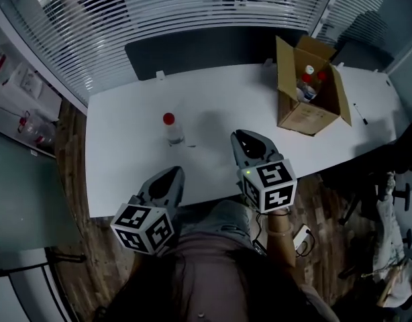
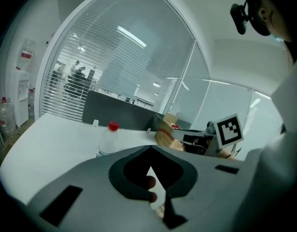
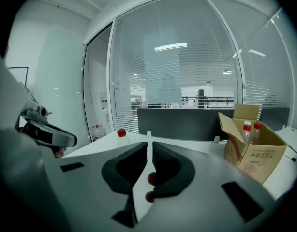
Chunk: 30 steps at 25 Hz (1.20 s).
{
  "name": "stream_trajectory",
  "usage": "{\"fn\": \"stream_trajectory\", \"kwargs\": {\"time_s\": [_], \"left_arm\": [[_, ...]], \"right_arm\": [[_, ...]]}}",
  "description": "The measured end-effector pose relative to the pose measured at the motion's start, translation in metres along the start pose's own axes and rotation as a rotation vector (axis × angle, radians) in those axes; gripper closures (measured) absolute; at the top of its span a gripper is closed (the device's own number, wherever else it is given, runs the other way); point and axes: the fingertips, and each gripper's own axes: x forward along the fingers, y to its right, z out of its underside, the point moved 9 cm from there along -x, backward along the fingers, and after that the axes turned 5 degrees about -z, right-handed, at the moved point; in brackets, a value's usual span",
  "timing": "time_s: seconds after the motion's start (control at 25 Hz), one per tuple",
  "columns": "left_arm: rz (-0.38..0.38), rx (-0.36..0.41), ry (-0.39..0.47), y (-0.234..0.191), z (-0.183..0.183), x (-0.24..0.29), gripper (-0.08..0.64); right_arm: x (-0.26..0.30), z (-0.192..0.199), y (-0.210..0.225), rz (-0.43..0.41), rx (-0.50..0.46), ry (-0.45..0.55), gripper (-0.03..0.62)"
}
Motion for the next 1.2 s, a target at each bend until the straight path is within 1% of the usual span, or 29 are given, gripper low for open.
{"fn": "stream_trajectory", "kwargs": {"time_s": [0.2, 0.48, 0.8, 0.96, 1.2], "left_arm": [[0.003, -0.006, 0.009, 0.005, -0.001, 0.005, 0.552], [0.008, 0.012, 0.010, 0.012, -0.001, 0.012, 0.552], [0.030, 0.043, 0.002, 0.023, -0.003, 0.023, 0.552], [0.041, 0.022, 0.008, 0.030, -0.004, 0.030, 0.552], [0.034, 0.022, 0.002, 0.038, -0.006, 0.042, 0.552]], "right_arm": [[-0.013, 0.007, 0.005, 0.033, 0.050, 0.006, 0.546], [-0.024, 0.016, 0.011, 0.057, 0.079, 0.008, 0.554], [-0.033, 0.016, 0.020, 0.061, 0.087, 0.029, 0.555], [-0.037, 0.016, 0.028, 0.052, 0.091, 0.035, 0.555], [-0.038, 0.014, 0.041, 0.032, 0.097, 0.043, 0.555]]}}
